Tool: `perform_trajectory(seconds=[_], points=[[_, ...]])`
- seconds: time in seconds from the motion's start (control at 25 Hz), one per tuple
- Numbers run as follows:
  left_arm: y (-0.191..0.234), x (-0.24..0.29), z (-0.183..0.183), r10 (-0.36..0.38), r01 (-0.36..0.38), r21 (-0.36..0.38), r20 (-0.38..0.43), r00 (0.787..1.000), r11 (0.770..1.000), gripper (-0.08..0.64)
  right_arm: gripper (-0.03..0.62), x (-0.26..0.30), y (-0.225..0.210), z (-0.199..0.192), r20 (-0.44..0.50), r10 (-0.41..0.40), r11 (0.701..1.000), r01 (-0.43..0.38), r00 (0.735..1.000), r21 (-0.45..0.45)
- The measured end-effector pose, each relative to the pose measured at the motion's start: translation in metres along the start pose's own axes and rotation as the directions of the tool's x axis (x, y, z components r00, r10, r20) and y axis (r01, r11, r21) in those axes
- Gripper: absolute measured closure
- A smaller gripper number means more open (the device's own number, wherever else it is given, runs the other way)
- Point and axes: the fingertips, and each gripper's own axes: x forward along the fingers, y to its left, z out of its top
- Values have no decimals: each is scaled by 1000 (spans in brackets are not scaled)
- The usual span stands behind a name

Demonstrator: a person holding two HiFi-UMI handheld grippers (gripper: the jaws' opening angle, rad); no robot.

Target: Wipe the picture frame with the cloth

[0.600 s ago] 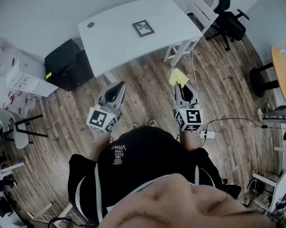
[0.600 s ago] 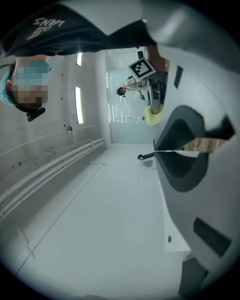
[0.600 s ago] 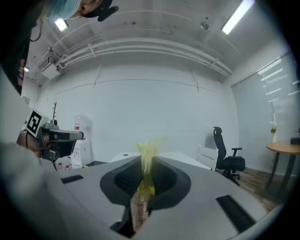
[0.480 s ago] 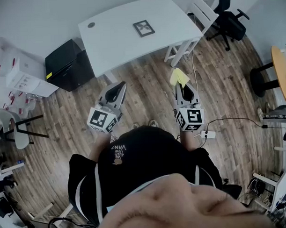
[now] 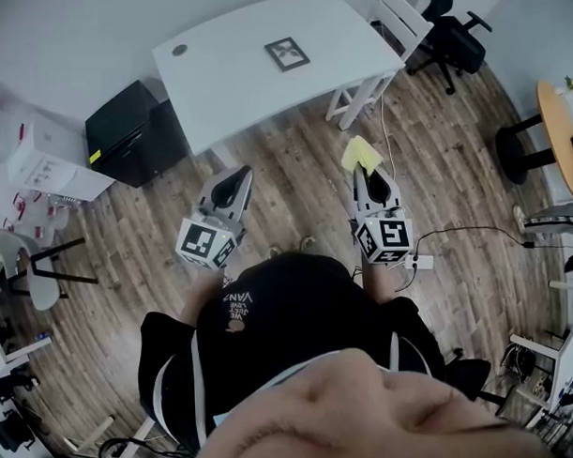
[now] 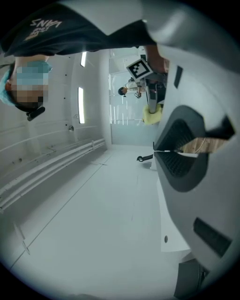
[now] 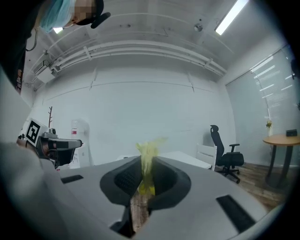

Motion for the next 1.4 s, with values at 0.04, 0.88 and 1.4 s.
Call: perform_trajectory(seconds=[0.04, 0.88, 1.4], points=[[1, -4, -3, -5, 5, 2, -2, 1000, 1000, 543, 549, -2, 3, -3, -6, -2, 1000, 2, 1000, 2], [46, 56, -23, 34, -36, -43, -52, 998, 998, 543, 548, 63, -26, -11, -38, 44, 998, -42, 998, 37], [79, 146, -25, 77, -79, -37, -53, 996, 996, 543, 548, 146, -78, -10, -42, 123, 992, -122, 991, 44]])
